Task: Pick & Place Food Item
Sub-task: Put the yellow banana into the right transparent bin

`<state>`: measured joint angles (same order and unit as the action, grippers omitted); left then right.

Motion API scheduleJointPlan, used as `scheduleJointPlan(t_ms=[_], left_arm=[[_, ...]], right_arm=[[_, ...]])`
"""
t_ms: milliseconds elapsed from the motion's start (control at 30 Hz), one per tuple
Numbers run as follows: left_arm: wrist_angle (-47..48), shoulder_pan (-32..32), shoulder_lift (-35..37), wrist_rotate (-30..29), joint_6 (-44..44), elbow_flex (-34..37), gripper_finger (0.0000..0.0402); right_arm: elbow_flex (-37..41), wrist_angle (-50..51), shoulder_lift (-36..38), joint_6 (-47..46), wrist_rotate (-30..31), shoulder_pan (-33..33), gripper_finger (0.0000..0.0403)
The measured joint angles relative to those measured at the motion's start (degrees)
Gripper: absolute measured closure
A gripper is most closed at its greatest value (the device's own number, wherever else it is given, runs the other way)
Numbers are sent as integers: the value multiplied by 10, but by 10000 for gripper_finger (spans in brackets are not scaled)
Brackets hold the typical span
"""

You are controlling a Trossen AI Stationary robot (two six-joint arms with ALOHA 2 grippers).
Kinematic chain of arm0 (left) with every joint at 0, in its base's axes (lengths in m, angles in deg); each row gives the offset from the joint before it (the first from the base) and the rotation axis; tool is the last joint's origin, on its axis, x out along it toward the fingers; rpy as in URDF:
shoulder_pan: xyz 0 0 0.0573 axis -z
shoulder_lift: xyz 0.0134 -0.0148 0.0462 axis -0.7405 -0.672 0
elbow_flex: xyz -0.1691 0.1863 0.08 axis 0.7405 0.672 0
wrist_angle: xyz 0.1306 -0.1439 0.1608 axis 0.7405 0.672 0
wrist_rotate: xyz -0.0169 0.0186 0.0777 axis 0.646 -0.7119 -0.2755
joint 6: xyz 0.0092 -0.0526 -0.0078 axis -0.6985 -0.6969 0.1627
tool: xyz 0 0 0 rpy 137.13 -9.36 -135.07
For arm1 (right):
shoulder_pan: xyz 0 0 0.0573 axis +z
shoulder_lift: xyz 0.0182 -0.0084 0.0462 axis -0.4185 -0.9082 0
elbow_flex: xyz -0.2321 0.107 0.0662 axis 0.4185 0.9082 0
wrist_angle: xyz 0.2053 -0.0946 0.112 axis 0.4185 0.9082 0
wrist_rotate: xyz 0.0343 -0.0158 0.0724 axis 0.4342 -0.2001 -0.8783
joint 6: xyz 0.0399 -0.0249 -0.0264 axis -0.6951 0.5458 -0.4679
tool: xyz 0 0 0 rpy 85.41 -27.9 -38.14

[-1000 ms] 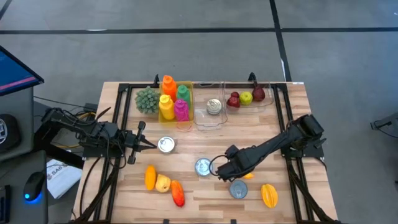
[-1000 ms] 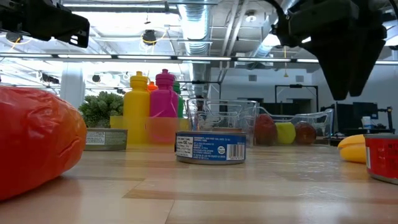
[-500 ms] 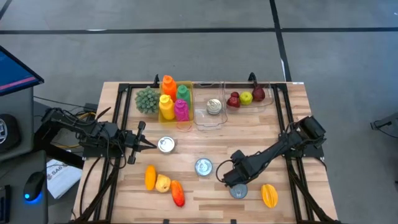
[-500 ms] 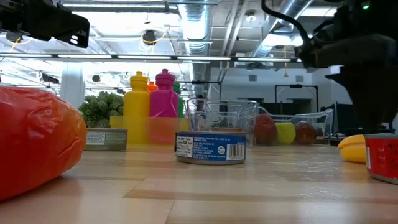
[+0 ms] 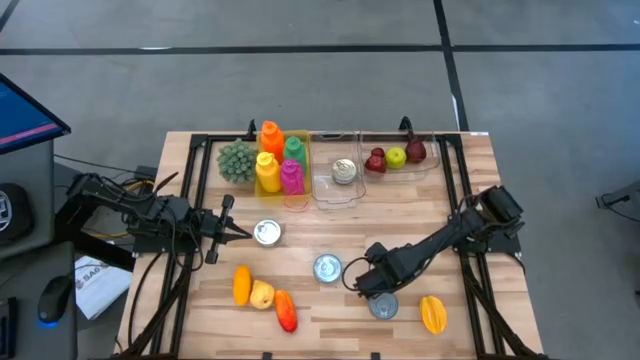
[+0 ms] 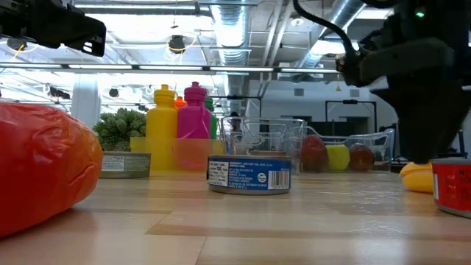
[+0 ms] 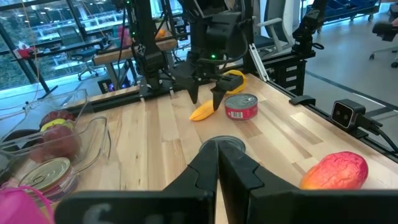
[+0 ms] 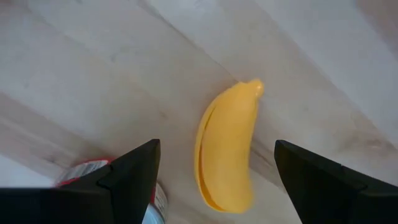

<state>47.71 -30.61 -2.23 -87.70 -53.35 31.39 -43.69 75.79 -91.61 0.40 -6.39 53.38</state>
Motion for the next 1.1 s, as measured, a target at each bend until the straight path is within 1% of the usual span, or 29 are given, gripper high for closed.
scheduleJointPlan(t_ms=[133, 233, 367, 567, 900, 1000, 1100], left_arm=[[0, 0, 0, 0, 0, 0, 399], [0, 0, 0, 0, 0, 0, 399], [0, 0, 0, 0, 0, 0, 399], [0, 0, 0, 0, 0, 0, 399], [0, 0, 0, 0, 0, 0, 399], [0, 0, 0, 0, 0, 0, 399], [0, 0, 0, 0, 0, 0, 399]], right_arm=[[38, -18, 0, -15, -9, 7, 92], [62, -57, 0, -17, -22, 8, 92], [67, -85, 0, -1, -33, 8, 103], [68, -96, 0, 5, -40, 5, 146], [68, -93, 0, 6, -39, 5, 247], [67, -93, 0, 6, -39, 5, 262], [67, -93, 0, 6, -39, 5, 263]])
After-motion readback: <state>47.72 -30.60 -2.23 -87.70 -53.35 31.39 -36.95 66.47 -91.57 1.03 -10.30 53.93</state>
